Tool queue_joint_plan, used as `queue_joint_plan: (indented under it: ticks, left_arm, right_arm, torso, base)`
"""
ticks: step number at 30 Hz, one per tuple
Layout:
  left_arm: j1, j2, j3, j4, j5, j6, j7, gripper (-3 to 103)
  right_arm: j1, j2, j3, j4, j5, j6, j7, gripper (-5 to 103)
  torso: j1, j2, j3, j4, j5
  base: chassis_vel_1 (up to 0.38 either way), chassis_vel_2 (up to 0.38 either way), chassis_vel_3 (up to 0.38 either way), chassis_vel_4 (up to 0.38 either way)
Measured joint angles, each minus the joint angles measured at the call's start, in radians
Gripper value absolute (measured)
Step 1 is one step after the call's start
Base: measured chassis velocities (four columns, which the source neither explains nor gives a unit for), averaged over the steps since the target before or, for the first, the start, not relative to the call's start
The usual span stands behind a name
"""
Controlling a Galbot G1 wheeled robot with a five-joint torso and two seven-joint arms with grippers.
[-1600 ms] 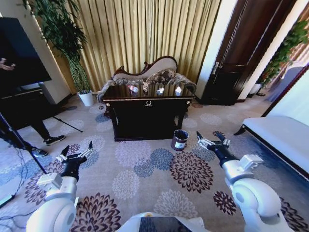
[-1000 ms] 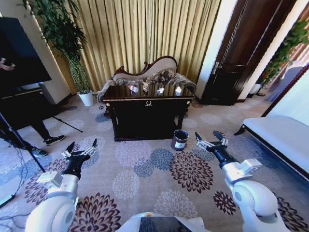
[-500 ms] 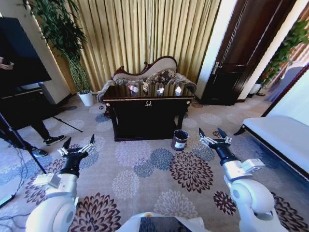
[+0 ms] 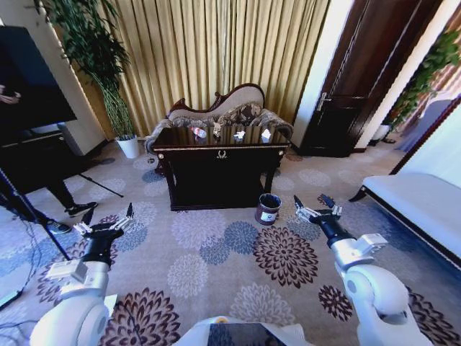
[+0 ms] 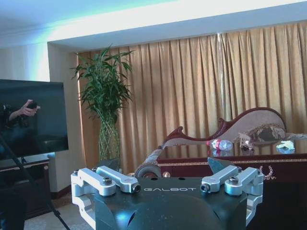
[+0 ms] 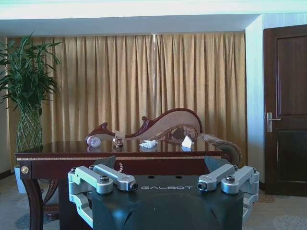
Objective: Move to the front of the table and place the trash on the table into the trash bin.
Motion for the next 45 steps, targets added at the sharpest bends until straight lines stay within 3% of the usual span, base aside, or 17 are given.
queue_joint_plan:
  ticks: [45]
  left_arm:
    - [0.004, -0.010, 0.005, 0.000, -0.005, -0.002, 0.018, 100]
  right_arm:
    - [-0.015, 0.009, -0.020, 0.020, 0.006, -0.001, -0.032, 100]
  torso:
    - [0.000, 0.000, 0.000, -0.0001, -0.0007]
  base:
    - [-0.210, 0.203, 0.205, -0.208]
